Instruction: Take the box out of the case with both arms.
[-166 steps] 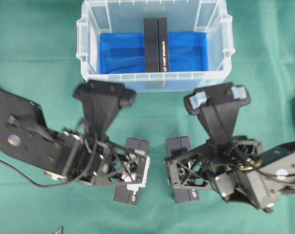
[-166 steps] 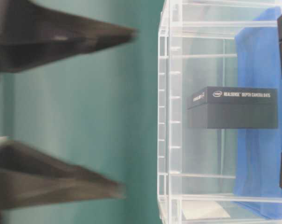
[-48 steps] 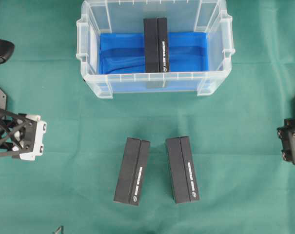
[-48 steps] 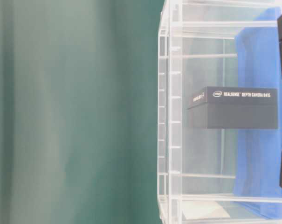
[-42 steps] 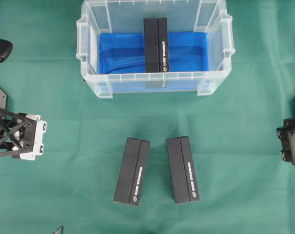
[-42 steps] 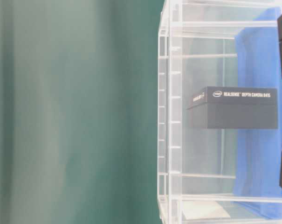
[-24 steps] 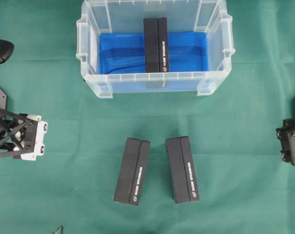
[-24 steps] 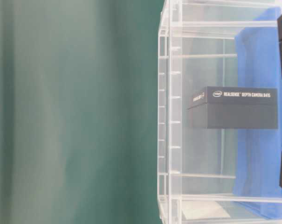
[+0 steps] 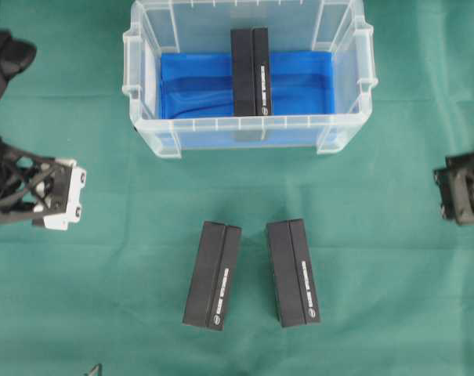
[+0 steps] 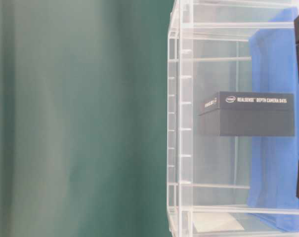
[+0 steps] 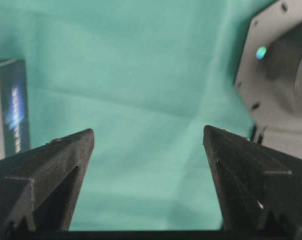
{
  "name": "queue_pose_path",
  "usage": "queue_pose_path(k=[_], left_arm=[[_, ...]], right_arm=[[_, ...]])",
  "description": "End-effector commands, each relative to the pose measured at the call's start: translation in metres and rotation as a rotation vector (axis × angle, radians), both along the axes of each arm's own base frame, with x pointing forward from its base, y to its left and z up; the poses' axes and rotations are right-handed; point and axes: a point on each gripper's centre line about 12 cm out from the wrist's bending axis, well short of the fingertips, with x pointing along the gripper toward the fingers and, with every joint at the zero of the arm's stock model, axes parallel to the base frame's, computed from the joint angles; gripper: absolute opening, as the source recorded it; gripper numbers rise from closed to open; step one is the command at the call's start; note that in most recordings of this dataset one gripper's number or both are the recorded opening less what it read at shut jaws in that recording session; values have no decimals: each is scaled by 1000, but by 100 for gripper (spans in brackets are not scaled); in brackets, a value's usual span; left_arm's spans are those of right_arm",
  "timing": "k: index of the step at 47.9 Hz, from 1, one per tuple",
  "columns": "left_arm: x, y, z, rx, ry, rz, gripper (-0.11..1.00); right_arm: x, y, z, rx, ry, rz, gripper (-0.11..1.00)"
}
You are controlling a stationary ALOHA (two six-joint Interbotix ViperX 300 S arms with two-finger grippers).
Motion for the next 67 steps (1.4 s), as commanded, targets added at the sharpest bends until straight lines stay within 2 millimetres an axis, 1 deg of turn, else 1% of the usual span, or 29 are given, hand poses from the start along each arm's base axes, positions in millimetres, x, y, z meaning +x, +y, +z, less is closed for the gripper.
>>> queue_pose_path(k=[1,5,11,23,27,32,40,67], left_arm=[[-2,16,7,4,-21,23,86],[-2,32,5,13,-15,30,86],[-4,52,5,26,-11,28,86],[-2,88,4,48,-15,32,86],[-1,95,4,55,-26,27,86],[2,101,4,62,-43,24,86],[3,107,4,66,-46,26,86],[3,107,4,63,-48,29,85]], right_arm=[[-3,-20,5,8,-40,-18,85],[-5,-39,3,7,-52,-30,85],[-9,-63,-2,-2,-64,-45,85],[-15,-96,-5,-17,-46,-45,85],[-16,-108,-4,-23,-45,-45,85],[-16,-116,-4,-28,-52,-39,85],[-17,-120,-2,-30,-58,-39,85],[-17,-119,-3,-16,-56,-39,85]])
